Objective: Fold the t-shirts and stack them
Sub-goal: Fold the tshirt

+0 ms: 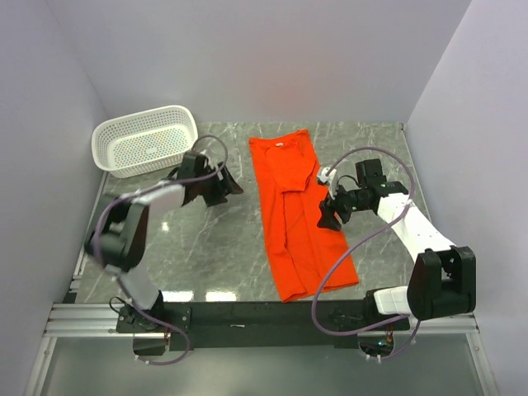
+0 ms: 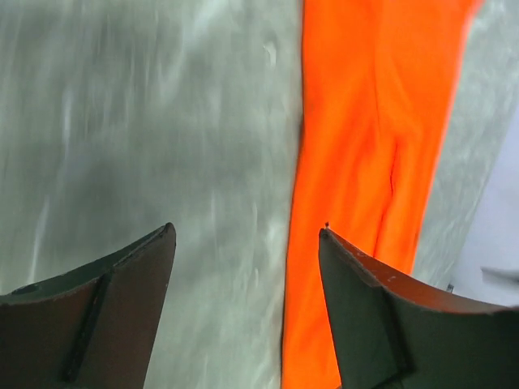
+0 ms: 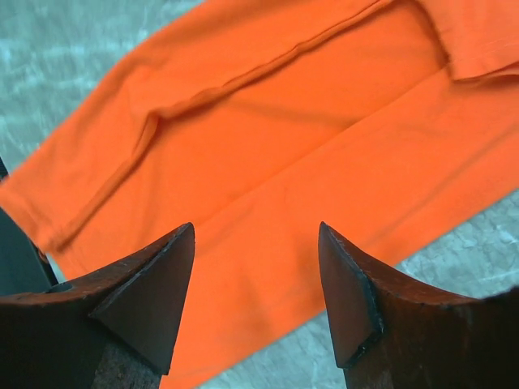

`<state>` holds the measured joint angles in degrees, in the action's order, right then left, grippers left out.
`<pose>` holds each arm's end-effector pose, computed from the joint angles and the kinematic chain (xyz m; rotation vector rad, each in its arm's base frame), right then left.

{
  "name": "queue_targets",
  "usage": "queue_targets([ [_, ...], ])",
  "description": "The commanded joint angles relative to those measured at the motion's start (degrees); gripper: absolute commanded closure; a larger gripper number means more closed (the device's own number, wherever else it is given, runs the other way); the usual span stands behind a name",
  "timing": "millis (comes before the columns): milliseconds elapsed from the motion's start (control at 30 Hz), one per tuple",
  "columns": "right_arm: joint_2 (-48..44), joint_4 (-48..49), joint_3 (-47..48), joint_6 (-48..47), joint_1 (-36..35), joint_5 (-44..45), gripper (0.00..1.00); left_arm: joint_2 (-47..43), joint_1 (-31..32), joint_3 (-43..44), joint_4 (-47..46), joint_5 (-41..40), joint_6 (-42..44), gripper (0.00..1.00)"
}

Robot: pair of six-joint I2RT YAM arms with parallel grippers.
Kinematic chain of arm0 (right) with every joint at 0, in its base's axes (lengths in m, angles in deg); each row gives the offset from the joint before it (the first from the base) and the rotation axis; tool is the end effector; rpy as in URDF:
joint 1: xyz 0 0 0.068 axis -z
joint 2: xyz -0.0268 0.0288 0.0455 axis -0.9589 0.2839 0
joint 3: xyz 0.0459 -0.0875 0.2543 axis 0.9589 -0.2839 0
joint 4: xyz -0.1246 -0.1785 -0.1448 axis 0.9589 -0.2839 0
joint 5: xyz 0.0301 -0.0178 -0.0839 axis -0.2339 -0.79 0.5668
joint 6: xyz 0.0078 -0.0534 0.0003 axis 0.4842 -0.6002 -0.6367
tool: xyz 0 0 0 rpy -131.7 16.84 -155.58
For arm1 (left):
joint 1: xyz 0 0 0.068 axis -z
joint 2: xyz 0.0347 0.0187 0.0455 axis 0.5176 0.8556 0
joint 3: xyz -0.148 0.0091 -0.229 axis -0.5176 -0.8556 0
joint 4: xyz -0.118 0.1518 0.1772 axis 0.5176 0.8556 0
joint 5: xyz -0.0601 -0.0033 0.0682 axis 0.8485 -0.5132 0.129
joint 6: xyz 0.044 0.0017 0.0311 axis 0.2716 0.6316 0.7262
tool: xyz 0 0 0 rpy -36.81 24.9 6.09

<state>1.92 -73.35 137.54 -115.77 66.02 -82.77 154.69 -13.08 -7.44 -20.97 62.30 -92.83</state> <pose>0.2477 0.0571 0.2407 -1.2759 1.9989 0.6909 0.3232 -0.1180 0.1887 -0.3829 2.4435 -0.9057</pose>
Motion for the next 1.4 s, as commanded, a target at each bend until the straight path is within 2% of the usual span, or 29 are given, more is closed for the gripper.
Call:
queue_targets([
  [0, -2.4, 5.0, 1.1, 7.3, 0.9, -0.9, 0.31, 12.8, -0.6, 15.2, -1.2, 5.9, 2.0, 0.24],
  [67, -3.3, 5.3, 1.3, 8.5, 2.0, -1.4, 0.31, 18.1, -0.9, 24.2, 1.1, 7.2, 2.4, 0.26],
  [100, -3.6, 5.5, 1.2, 8.9, 3.5, -2.1, 0.31, 22.9, -1.0, 27.2, 2.5, 7.0, 2.5, 0.26],
  [300, -2.4, 4.8, 1.8, 10.1, 7.2, -6.3, 0.31, 38.7, -1.0, 46.4, 10.9, 4.7, 2.2, 0.35],
  [500, -2.1, 3.8, 2.3, 9.9, 10.4, -8.0, 0.32, 49.2, -1.2, 60.0, 17.1, 3.5, 1.5, 0.43],
  [600, -1.9, 3.6, 2.5, 9.7, 11.3, -8.7, 0.32, 52.8, -1.3, 64.4, 17.9, 4.7, 0.8, 0.54],
  [700, -1.5, 3.1, 2.6, 9.7, 11.9, -9.1, 0.32, 55.2, -1.7, 67.6, 17.8, 5.9, -0.5, 0.71],
  [733, -1.4, 2.9, 2.7, 9.5, 11.9, -9.3, 0.32, 55.7, -2.2, 68.3, 17.7, 6.2, -1.3, 0.80],
  [833, -1.4, 2.6, 3.1, 9.5, 12.3, -9.8, 0.32, 56.8, -3.2, 69.9, 15.8, 7.3, -3.2, 0.94],
  [900, -1.3, 2.3, 3.3, 9.4, 12.3, -10.1, 0.32, 57.4, -3.8, 71.0, 14.3, 7.7, -4.3, 0.99],
  [1200, -0.1, 1.1, 3.6, 7.4, 12.4, -9.2, 0.33, 60.6, -8.4, 77.5, 11.5, 8.1, -10.1, 0.98],
  [1300, 0.7, -0.8, 4.4, 4.8, 12.4, -8.4, 0.32, 60.8, -9.2, 77.9, 10.0, 10.0, -10.5, 0.91],
  [1367, 0.5, -2.1, 4.4, 2.4, 11.9, -7.7, 0.32, 60.3, -9.4, 77.4, 9.0, 11.3, -9.9, 0.77],
])
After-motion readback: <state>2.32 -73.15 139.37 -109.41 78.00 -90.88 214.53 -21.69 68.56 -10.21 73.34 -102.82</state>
